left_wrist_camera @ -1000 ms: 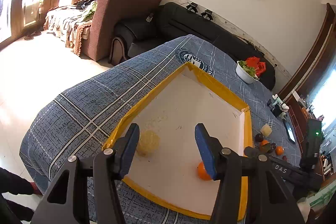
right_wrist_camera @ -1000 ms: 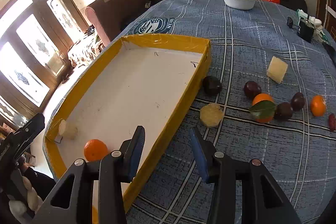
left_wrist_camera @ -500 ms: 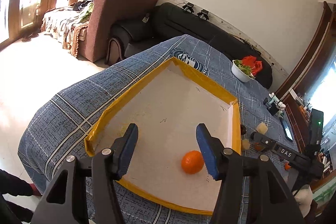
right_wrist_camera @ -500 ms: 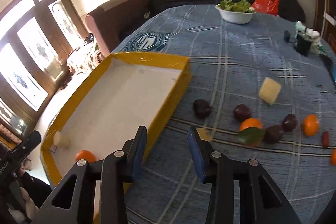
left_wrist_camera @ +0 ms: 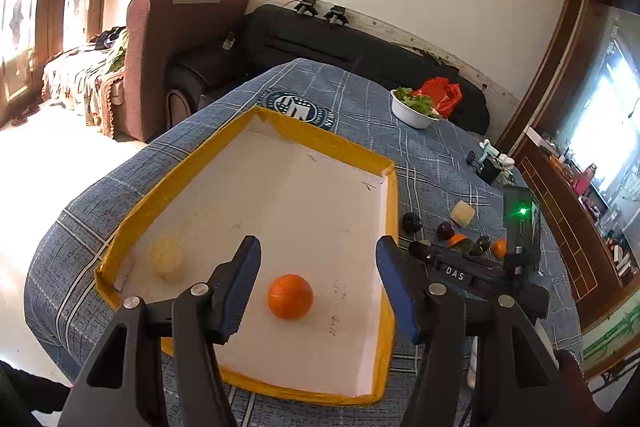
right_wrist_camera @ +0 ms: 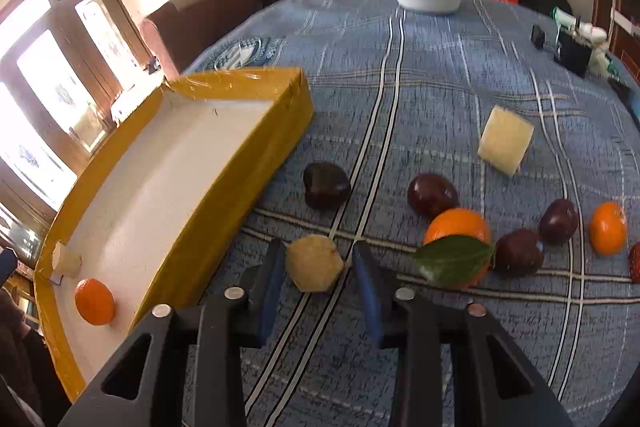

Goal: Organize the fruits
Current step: 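Grasp a dark plum with the left tool while the right tool grasps a pale yellow chunk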

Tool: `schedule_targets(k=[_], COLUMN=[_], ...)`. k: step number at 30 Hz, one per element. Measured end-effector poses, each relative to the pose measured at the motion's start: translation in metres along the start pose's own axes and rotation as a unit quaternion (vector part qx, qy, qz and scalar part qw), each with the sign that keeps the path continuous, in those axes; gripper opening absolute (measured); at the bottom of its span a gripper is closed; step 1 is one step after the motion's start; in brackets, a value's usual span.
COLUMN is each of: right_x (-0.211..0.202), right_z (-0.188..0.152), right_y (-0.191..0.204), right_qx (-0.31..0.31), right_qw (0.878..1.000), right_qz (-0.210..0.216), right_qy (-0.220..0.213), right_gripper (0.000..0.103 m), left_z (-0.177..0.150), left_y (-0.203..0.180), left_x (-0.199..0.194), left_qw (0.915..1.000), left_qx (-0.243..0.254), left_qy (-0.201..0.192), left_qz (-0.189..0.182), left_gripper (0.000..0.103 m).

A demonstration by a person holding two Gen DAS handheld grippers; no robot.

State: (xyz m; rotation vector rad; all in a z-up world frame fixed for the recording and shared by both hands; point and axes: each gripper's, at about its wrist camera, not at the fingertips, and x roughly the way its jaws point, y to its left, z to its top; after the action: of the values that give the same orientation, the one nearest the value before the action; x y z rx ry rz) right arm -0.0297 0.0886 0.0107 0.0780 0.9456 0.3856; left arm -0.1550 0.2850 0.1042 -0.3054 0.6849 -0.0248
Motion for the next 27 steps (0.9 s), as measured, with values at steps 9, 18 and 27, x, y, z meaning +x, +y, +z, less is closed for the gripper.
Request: schedule_targets(k=[9,18,27], right_x=[-0.047,-0.057,-0.066], right_z=[-0.019,-0.026,-0.025], right_y=[-0.047,-0.095,-0.107], right_qx=[0.014,0.083,0.124], right_qw=[0.999,0.994,0.987], right_qz=[0.012,0.055,0.084], right_qy=[-0.033,-0.041,-0.051], right_gripper=[0.034,0.033,0.034], left_z=[0.01,0.023,0.024], left_y=[-0.085,-0.152,-0.149], left_x=[0.048,0.154,0.212], left_qw=[0.9929,0.9791,0.9696], left_qx=[0.074,0.147,0.162], left_qy=[0.061,0.139,0.181], left_qz=[-0.07,-0.025,0.032], left_gripper=[0.06,0.055,0.039])
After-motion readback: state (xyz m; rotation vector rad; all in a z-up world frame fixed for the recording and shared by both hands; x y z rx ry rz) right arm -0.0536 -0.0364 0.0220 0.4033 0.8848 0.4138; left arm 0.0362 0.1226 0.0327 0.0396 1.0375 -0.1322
